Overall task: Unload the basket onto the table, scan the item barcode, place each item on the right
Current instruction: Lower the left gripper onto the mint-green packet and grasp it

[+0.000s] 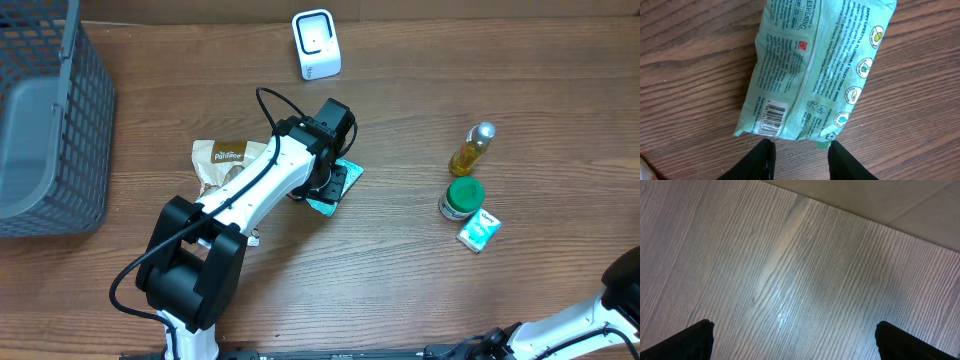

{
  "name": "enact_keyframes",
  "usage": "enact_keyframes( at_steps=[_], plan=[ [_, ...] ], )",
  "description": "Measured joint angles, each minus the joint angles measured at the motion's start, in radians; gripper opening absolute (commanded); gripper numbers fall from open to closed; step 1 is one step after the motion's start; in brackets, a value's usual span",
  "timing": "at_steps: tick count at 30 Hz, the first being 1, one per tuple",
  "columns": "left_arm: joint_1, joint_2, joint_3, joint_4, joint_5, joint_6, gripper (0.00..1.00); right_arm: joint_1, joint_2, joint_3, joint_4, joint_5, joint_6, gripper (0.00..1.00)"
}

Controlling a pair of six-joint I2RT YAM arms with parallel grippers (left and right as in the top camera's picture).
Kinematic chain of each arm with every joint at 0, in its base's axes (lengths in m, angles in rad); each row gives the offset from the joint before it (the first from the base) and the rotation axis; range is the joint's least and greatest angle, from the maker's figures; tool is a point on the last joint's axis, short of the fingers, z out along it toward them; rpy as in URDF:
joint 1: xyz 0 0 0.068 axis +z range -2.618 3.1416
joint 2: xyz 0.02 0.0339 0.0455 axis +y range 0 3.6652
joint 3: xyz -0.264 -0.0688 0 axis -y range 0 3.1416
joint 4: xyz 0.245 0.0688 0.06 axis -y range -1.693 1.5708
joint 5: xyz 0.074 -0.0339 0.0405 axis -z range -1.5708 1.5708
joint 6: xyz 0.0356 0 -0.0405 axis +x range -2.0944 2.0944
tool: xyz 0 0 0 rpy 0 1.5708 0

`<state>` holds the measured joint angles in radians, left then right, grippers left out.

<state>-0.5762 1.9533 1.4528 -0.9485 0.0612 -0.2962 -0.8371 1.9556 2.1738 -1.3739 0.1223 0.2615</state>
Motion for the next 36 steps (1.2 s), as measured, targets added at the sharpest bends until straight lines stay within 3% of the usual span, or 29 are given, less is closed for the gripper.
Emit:
enact_keyframes(
  at_steps=[7,13,20,27,30,36],
  plan=[
    [0.0,0.048,0.0,0.009,-0.006,0.0,0.38,0.0,0.0,0.0,0.0,0.0,0.0,1.0],
    [0.0,0.114,0.004,0.013,-0.01,0.007,0.45,0.0,0.0,0.0,0.0,0.0,0.0,1.0],
    [0.0,0.12,0.016,-0.005,-0.01,0.007,0.43,0.0,0.0,0.0,0.0,0.0,0.0,1.0],
    [0.001,0.163,0.113,-0.182,-0.014,0.008,0.56,0.0,0.0,0.0,0.0,0.0,0.0,1.0],
    [0.002,0.17,0.179,-0.23,-0.015,0.008,0.68,0.0,0.0,0.0,0.0,0.0,0.0,1.0],
    [0.002,0.17,0.209,-0.241,-0.018,0.01,0.69,0.0,0.0,0.0,-0.001,0.0,0.0,1.0]
  ],
)
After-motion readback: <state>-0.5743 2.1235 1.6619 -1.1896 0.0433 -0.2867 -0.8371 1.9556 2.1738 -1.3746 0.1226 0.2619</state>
